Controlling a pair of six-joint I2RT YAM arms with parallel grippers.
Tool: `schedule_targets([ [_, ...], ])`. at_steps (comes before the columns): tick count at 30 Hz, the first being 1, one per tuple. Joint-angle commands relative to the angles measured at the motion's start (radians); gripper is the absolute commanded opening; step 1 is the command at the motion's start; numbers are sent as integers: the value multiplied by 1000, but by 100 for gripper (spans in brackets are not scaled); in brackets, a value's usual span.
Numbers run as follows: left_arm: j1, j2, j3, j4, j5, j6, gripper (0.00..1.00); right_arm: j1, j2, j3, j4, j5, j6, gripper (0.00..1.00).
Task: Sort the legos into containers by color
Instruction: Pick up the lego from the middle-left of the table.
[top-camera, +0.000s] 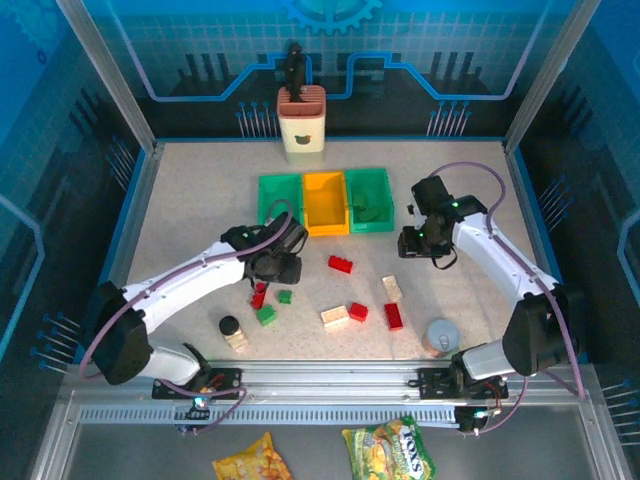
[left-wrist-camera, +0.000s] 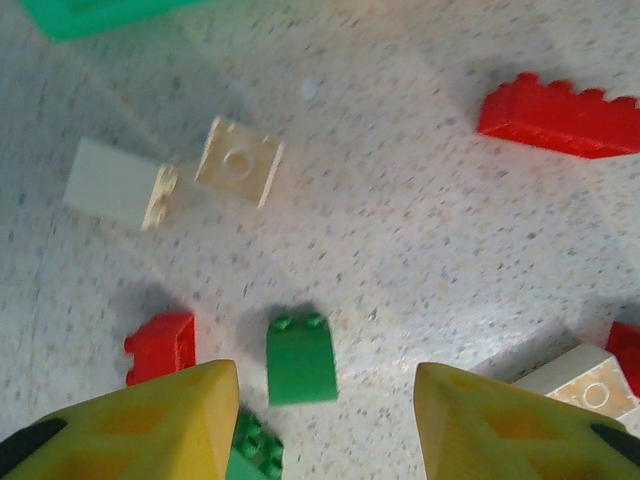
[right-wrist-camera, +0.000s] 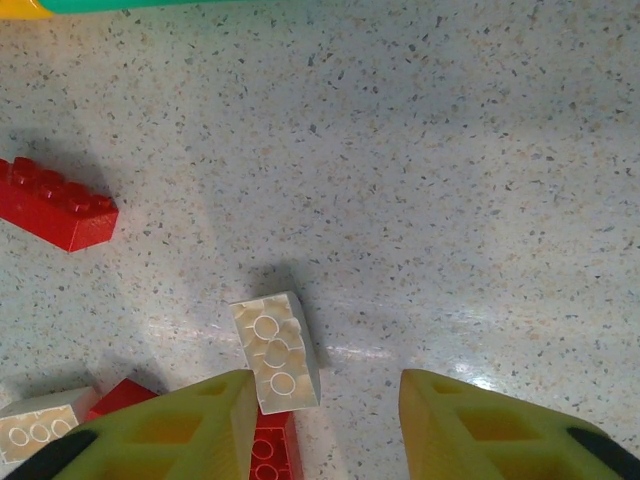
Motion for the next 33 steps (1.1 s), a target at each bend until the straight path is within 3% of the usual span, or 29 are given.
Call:
schedule_targets([
  [1,2,-43,-49,-89,-24,-152,51,17,21,29,17,-19,6,43],
  [6,2,-68,-121,-107,1,-260,54,26,43,36,22,-24,-4,43],
  [13,1,-70,-217,-85,58,-362,71,28,57,38,25,-26,-8,43],
  [17,0,-85,-269,-47,88,-407,74,31,64,41,26,-27,-8,43],
  [33,0,-22,-354,107,179,-440,69,47,79,56,16,-23,-8,43],
])
